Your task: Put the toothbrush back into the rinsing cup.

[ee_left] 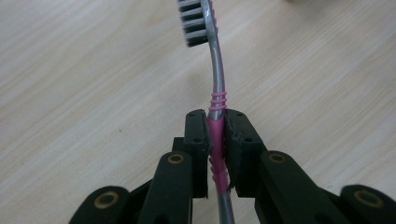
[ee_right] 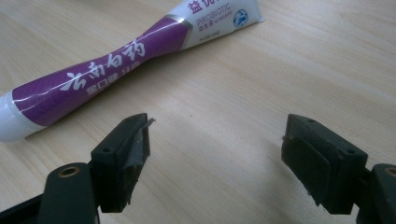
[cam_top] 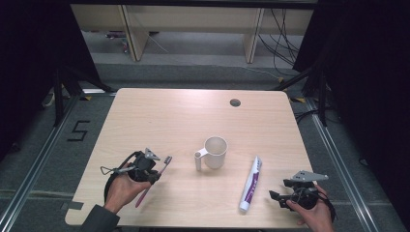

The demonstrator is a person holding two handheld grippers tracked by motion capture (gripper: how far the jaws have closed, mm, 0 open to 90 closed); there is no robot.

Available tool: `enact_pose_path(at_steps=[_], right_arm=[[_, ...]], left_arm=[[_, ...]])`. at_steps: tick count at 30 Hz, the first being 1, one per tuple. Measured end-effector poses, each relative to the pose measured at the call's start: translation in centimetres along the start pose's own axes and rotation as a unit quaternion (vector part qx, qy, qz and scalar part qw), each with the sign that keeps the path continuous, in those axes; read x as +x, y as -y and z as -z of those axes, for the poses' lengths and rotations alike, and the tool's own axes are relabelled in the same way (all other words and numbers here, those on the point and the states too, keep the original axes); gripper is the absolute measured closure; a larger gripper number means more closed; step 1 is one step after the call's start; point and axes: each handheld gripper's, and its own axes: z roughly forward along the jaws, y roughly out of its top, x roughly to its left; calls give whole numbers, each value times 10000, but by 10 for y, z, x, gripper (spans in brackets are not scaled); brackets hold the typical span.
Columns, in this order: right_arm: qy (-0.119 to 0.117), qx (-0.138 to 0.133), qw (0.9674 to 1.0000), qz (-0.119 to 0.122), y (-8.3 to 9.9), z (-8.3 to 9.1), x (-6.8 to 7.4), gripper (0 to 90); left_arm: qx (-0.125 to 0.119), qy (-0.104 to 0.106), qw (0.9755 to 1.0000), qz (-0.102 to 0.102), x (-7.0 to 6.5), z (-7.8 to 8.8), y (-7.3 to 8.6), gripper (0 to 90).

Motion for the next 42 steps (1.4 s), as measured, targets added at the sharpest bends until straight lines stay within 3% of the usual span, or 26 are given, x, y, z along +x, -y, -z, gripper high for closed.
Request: enact_pose_path(at_steps=[1,3,6,10,12,15,16,17,18,19,20,23,28,29,30,31,32,33,35,42], right_arm=[[-22,-10,10000,-5,0,0,0,243],[-25,-10,10000,-9,0,0,0,243],[13,1,10000,18,0,0,0,243],[3,-5,10000,26,0,0,0,243],[54,-18,9999,158,0,0,-2,243],[-60,-39,10000,-9,0,-1,0,243],[-68,-120,9996,246,0,-2,-4,243],[10,-140,9995,283,1,-2,-4,243],[-30,-34,9999,134,0,-1,-3,242],[-34,-39,9999,139,0,-1,-3,242],[-23,-43,9999,143,0,-1,-3,243],[13,-37,9999,139,0,0,-2,242],[0,-68,9998,182,0,-1,-4,242],[-1,-64,9998,182,0,-1,-3,243],[2,-68,9998,181,0,-1,-3,242],[0,-73,9998,194,0,-1,-4,243],[-3,-64,9998,191,0,-1,-4,243],[-68,-36,10000,18,1,-2,-1,242],[-70,-14,10000,-43,1,-1,-1,242],[-86,10,9999,-82,1,-1,-1,243]], left_arm=[[-45,56,10000,-18,0,4,-1,796],[-363,76,9993,25,0,9,-3,796],[-732,134,9970,189,-2,13,-8,796],[-1041,169,9944,112,-1,19,-13,796],[-1339,231,9905,220,-3,20,-15,796],[-1772,268,9833,320,-5,23,-19,796],[-1908,241,9807,341,-6,24,-20,796],[-2008,279,9786,352,-7,25,-21,796],[-2177,295,9747,418,-9,25,-23,796],[-2174,239,9750,399,-9,26,-23,796],[-2315,246,9716,421,-10,27,-25,796],[-2543,246,9658,451,-13,28,-29,796],[-2764,297,9594,481,-17,29,-36,796],[-2800,293,9583,483,-17,29,-37,795],[-2786,256,9589,466,-18,30,-39,795],[-2853,276,9570,440,-19,29,-42,795],[-2865,241,9567,444,-20,30,-43,796],[-2884,254,9562,441,-21,31,-46,795],[-3018,222,9522,409,-23,34,-51,795],[-3223,180,9460,279,-32,37,-75,796]])
